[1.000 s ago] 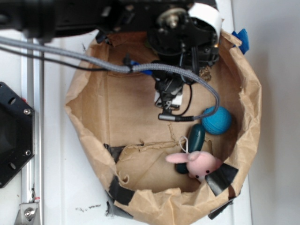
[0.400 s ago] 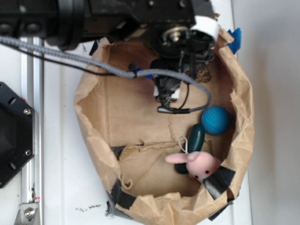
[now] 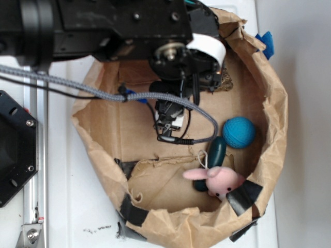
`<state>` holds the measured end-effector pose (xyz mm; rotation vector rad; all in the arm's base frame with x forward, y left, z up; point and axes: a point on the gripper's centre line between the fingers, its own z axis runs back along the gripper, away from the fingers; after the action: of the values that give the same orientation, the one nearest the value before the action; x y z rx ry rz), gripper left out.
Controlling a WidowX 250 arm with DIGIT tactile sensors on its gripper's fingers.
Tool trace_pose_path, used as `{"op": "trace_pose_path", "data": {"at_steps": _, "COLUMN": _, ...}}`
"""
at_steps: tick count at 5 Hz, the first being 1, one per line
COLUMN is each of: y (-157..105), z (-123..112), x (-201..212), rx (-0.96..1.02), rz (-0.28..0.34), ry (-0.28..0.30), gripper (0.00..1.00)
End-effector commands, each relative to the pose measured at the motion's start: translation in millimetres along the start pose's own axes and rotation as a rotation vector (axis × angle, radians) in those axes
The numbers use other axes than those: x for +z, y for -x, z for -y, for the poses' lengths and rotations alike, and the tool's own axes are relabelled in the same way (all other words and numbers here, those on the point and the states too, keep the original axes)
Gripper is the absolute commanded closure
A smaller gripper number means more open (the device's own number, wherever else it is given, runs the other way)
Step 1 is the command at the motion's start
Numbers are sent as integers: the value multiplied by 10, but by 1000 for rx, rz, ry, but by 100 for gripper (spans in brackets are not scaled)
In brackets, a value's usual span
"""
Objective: Grab the green animal.
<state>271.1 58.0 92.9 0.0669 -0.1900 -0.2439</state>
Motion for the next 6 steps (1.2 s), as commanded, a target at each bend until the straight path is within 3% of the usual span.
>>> {"op": "trace_pose_path", "data": {"at_steps": 1, "y": -102, "z": -9, "x": -140, "rx": 18, "rz": -9, "ry": -36, "gripper": 0}}
{"op": "trace_pose_path", "data": {"at_steps": 2, "y": -105, "z": -134, "x": -151, "rx": 68, "rz": -19, "ry": -54, "gripper": 0}}
{"op": "trace_pose_path", "data": {"at_steps": 3, "y": -103, "z": -256, "x": -126, "rx": 99, "rz": 0, "ry": -131, "gripper": 0}}
{"op": "trace_pose_path", "data": {"at_steps": 6, "y": -38, "z": -514, "x": -185, "rx": 43, "rz": 29, "ry": -112, "gripper": 0}}
